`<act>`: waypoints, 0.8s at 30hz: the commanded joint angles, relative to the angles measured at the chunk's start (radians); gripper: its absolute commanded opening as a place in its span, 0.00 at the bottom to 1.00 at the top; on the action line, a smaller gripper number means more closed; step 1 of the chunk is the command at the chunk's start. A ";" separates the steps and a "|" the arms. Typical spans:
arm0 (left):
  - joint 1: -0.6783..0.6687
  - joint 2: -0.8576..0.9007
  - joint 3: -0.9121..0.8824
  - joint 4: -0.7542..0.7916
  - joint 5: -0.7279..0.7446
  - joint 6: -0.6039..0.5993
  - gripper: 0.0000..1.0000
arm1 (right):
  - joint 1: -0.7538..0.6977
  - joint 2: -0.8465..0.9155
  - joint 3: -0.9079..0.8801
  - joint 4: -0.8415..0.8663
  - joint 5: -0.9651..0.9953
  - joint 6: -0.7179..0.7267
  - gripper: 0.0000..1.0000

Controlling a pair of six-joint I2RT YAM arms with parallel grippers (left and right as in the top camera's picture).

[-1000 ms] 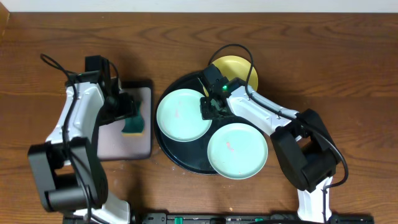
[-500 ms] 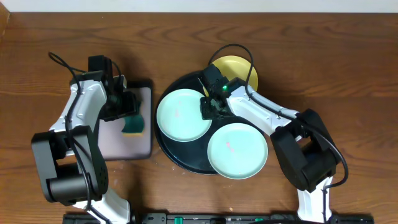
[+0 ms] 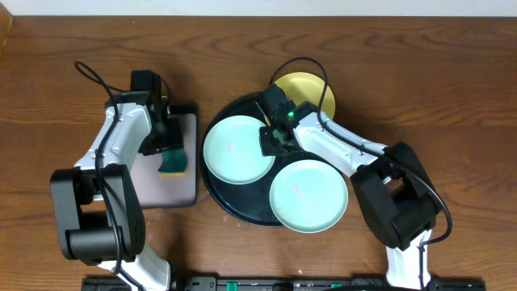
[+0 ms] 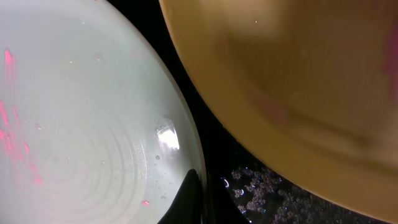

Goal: Clean dirty plates on tray and stack at the side

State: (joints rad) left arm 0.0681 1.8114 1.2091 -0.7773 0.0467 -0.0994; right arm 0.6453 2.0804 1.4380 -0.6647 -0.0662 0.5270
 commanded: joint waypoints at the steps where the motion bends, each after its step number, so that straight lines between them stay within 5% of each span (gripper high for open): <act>1: 0.000 0.008 -0.016 0.003 -0.044 -0.041 0.49 | 0.018 0.026 0.006 -0.008 0.009 0.000 0.01; 20: -0.002 0.018 -0.126 0.118 0.013 -0.040 0.48 | 0.018 0.026 0.006 -0.006 0.010 0.000 0.01; 24: -0.002 0.018 -0.127 0.123 0.012 -0.040 0.33 | 0.018 0.026 0.006 -0.005 0.010 0.000 0.01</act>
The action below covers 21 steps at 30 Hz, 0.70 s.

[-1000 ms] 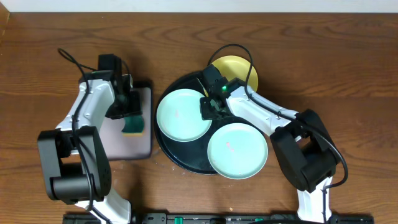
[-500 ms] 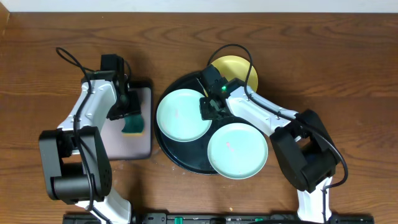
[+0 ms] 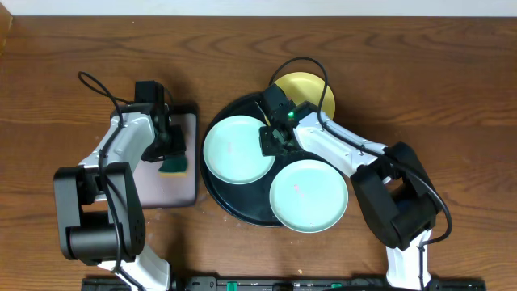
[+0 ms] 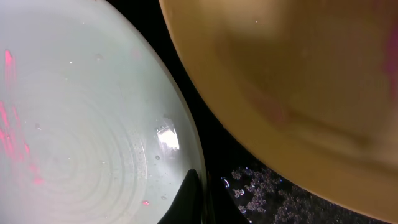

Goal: Clean dirty plates on tray and stack at the side

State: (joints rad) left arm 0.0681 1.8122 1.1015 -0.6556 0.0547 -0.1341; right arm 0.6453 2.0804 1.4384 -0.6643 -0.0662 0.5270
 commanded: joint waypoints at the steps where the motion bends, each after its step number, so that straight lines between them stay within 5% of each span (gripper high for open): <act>1: -0.002 0.017 -0.019 0.003 0.005 -0.006 0.29 | 0.018 0.026 0.006 -0.005 0.010 0.000 0.01; 4: -0.002 0.017 -0.019 0.004 0.004 -0.006 0.20 | 0.018 0.026 0.006 -0.005 0.010 0.000 0.01; 5: -0.002 0.017 -0.019 0.004 0.004 -0.006 0.08 | 0.018 0.026 0.006 -0.005 0.010 0.000 0.01; 21: -0.002 -0.144 0.141 -0.189 0.005 -0.006 0.07 | 0.018 0.026 0.006 -0.001 0.010 0.000 0.01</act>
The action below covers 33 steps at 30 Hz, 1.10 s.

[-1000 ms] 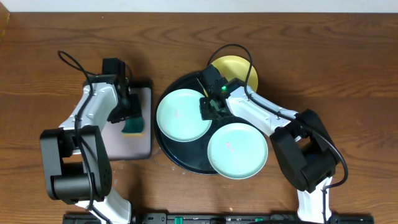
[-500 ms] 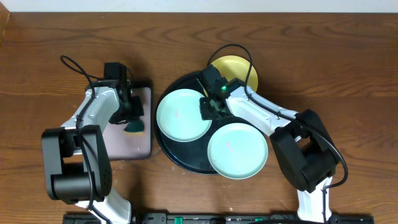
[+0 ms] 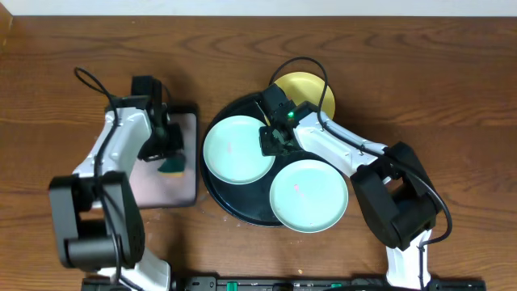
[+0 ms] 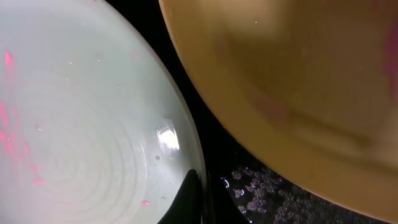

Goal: Clean dirty plates on tray and stack at the side

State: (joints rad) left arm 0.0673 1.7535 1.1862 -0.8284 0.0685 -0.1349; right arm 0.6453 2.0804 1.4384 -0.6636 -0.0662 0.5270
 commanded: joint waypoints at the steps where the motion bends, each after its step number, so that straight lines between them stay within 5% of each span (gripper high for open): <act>1: -0.001 -0.106 0.057 -0.021 -0.009 -0.005 0.08 | 0.018 0.026 0.006 -0.002 0.010 0.000 0.01; 15: -0.002 -0.165 0.036 -0.032 -0.099 -0.056 0.07 | 0.018 0.026 0.006 -0.002 0.010 0.000 0.01; 23: -0.021 -0.166 0.034 -0.011 0.118 -0.066 0.08 | 0.016 0.026 0.006 -0.001 -0.018 0.000 0.01; 33: -0.212 -0.086 0.024 0.117 0.116 -0.181 0.08 | 0.017 0.026 0.006 0.001 -0.021 0.000 0.01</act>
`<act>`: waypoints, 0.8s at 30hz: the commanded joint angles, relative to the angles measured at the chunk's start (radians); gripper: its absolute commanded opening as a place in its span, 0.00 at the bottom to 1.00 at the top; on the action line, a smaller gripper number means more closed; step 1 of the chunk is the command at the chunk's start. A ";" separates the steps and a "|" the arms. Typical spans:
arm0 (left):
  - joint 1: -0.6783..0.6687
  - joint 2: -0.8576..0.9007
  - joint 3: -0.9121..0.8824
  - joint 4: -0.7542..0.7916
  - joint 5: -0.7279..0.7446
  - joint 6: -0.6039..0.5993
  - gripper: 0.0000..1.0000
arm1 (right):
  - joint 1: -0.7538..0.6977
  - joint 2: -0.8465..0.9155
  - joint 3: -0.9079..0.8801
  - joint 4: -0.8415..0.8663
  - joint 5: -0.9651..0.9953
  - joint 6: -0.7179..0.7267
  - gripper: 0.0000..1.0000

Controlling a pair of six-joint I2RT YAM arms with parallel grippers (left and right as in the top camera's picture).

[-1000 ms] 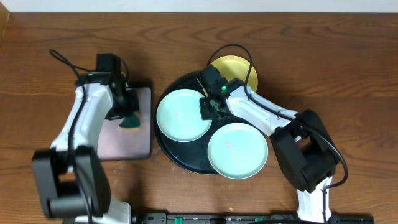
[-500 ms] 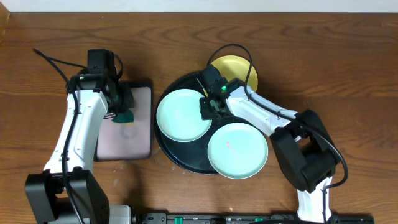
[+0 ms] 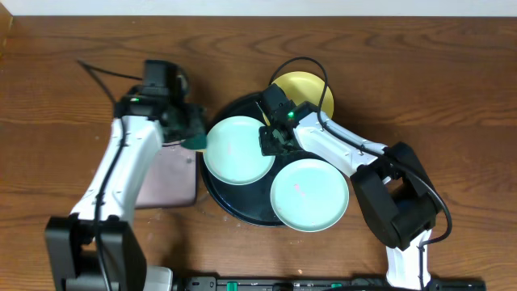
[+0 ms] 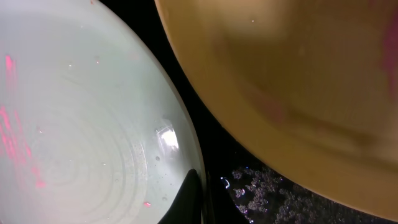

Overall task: Clean dirty plates on tray and stack at the side
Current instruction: 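Scrub the left mint plate with the sponge in the left gripper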

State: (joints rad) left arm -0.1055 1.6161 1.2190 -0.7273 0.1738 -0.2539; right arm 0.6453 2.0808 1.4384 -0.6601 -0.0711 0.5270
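Note:
A black round tray [image 3: 234,212] holds two mint plates and a yellow plate [image 3: 311,89] at its back right. The left mint plate [image 3: 237,150] carries faint red smears; the front mint plate [image 3: 308,196] lies to its right. My right gripper [image 3: 274,141] is shut on the left plate's right rim. In the right wrist view that plate [image 4: 81,124] fills the left, the yellow plate [image 4: 298,81] the upper right, and one dark fingertip [image 4: 189,196] lies on the rim. My left gripper [image 3: 187,129] is shut on a green sponge [image 3: 196,141] at the plate's left edge.
A mauve mat [image 3: 166,178] lies on the wooden table [image 3: 452,97] left of the tray. Soap foam [image 4: 261,193] speckles the tray floor between the plates. Both arms' cables arch over the back of the table.
My left gripper has moved right from over the mat to the tray's left edge, with the sponge in it. The right gripper and the plates stay where they were.
My left gripper stood over the sponge on the mauve mat through all three earlier moments, shifting slightly. Now the sponge is off the mat and at the left mint plate. My right gripper has kept its hold on that plate's rim throughout.

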 commanded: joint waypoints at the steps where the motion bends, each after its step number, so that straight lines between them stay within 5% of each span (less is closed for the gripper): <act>1: -0.055 0.073 -0.009 0.027 0.009 -0.075 0.07 | 0.017 0.025 0.006 -0.003 -0.016 0.000 0.01; 14: -0.198 0.282 -0.009 0.089 0.008 -0.152 0.08 | 0.017 0.025 0.006 -0.005 -0.015 0.000 0.01; 20: -0.256 0.286 -0.009 0.105 0.229 0.018 0.07 | 0.017 0.025 0.006 -0.004 -0.015 0.000 0.01; 24: -0.244 0.286 -0.009 0.109 0.185 -0.001 0.07 | 0.017 0.025 0.006 -0.005 -0.015 0.000 0.01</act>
State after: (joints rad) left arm -0.3641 1.8912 1.2175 -0.6231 0.3279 -0.2867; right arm 0.6453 2.0808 1.4384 -0.6609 -0.0723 0.5270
